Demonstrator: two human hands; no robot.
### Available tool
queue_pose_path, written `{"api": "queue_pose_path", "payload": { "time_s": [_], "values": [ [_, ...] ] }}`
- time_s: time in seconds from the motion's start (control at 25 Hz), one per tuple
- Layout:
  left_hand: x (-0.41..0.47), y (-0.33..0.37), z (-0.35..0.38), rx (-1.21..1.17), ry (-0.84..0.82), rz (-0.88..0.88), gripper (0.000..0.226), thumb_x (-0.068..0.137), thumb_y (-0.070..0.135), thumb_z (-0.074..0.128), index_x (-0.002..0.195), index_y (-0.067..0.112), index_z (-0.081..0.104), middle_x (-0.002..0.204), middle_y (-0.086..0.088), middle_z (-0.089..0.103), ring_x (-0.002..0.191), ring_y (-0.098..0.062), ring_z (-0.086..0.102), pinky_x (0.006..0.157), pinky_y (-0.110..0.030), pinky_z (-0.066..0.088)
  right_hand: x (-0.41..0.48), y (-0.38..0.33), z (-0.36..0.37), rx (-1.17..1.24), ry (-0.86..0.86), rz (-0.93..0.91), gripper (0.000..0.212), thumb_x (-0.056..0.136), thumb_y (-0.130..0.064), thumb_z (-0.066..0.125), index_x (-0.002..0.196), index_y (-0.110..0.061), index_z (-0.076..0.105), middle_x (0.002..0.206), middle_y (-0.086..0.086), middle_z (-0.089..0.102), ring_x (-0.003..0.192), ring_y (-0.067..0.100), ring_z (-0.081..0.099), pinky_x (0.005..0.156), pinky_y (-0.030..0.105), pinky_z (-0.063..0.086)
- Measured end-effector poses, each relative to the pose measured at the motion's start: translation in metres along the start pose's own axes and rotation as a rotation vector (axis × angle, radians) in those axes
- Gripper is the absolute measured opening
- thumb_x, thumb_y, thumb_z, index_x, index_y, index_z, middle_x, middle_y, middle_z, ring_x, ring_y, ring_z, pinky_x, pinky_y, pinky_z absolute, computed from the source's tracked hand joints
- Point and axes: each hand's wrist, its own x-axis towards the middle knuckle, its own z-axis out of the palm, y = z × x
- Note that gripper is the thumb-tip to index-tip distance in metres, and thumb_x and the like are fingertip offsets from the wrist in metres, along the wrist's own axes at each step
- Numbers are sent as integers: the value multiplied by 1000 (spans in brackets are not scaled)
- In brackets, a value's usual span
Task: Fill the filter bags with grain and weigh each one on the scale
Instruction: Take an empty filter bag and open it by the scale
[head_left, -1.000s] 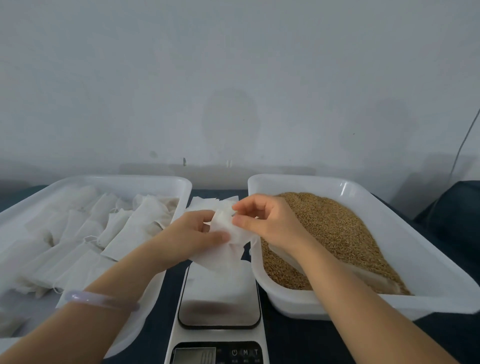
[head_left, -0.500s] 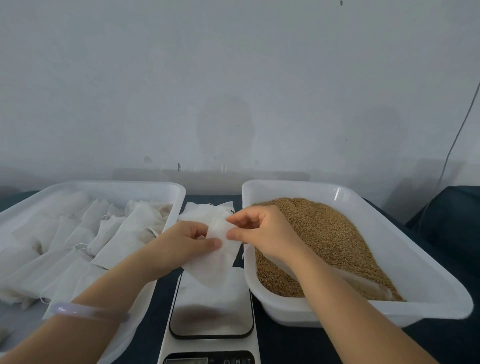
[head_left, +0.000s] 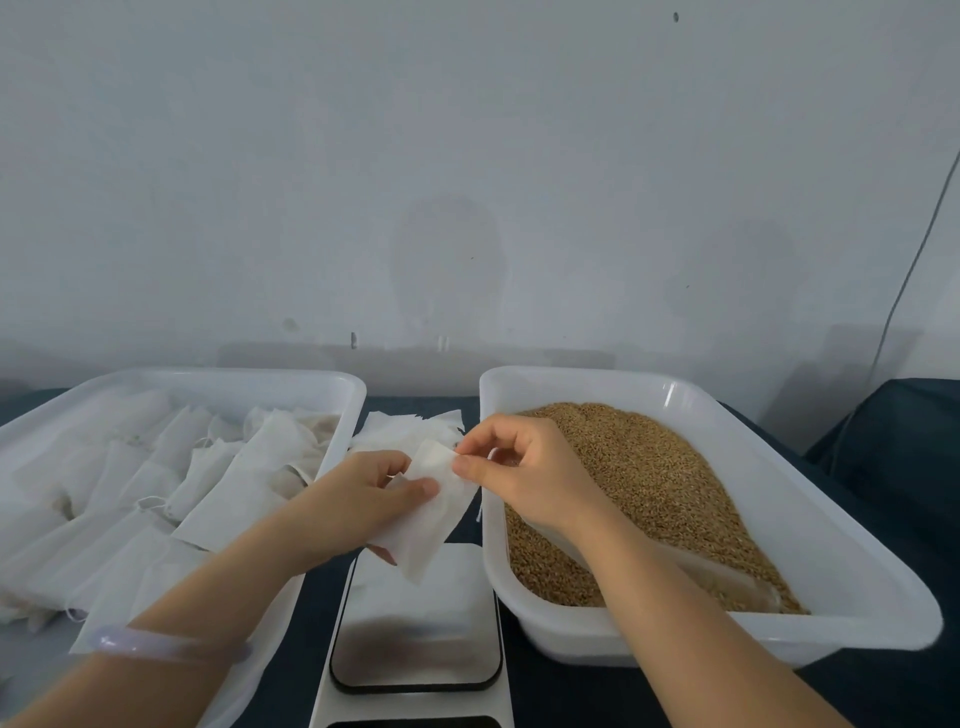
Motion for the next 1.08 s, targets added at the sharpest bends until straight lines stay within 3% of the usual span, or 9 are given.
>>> {"api": "queue_pose_path", "payload": {
  "time_s": [0.2,0.28,0.36,0.44,0.72,0.8,0.92,1.0,1.08],
  "values": [
    [0,-2,-1,17,15,21,20,90,18,62,94,-2,57,65,3,59,56,-8,58,52,-25,49,0,1,1,19,-70,58,2,81,-28,69,81,-27,68,75,-3,70,73,14,63,78,39,51],
    [0,-2,0,17,6,26,16,89,17,64,85,4,55,53,12,57,50,-3,56,48,-21,47,-1,1,0,-33,-127,51,9,83,-28,69,83,-19,70,71,-1,67,67,11,58,70,34,50],
    [0,-1,0,7,0,30,16,88,17,64,82,7,54,51,14,56,50,-3,55,49,-22,47,-1,-1,1,-36,-148,23,15,88,-24,64,74,-17,67,61,-11,55,58,2,47,59,17,40],
    [0,0,0,0,17,34,18,88,19,65,81,7,54,53,12,56,52,-6,56,51,-26,50,0,-2,1,-6,-129,15,20,91,-22,60,74,-13,62,61,-12,49,57,1,43,56,12,36],
    [1,-4,-1,83,-9,42,25,86,27,67,83,4,58,59,7,55,56,-11,56,50,-25,50,-3,-6,1,7,-131,-9,22,94,-21,55,78,-9,63,63,-7,49,61,7,44,59,23,37],
    [3,-5,-1,86,0,47,22,85,24,68,79,7,57,55,10,55,53,-8,55,48,-24,48,-4,-8,0,5,-134,-24,25,94,-20,56,76,-5,62,63,-1,47,62,10,42,60,26,35],
    [4,-6,-2,63,-16,46,23,85,24,69,88,4,59,60,10,59,56,-6,58,50,-23,47,-4,-9,-1,35,-136,-25,20,94,-16,56,90,0,67,72,15,56,71,14,48,68,30,39],
    [2,-6,-3,26,-66,43,32,81,26,74,95,2,60,63,10,61,60,-6,59,54,-22,46,-4,-10,-2,29,-133,-15,17,93,-13,56,94,-1,69,77,14,61,75,15,50,72,33,43],
    [2,-6,-7,-43,-99,30,60,64,37,85,103,0,59,74,0,66,71,-14,60,66,-30,45,-5,-11,-2,9,-155,0,19,93,-13,56,94,1,68,79,20,64,76,16,51,74,39,45]
  ]
}}
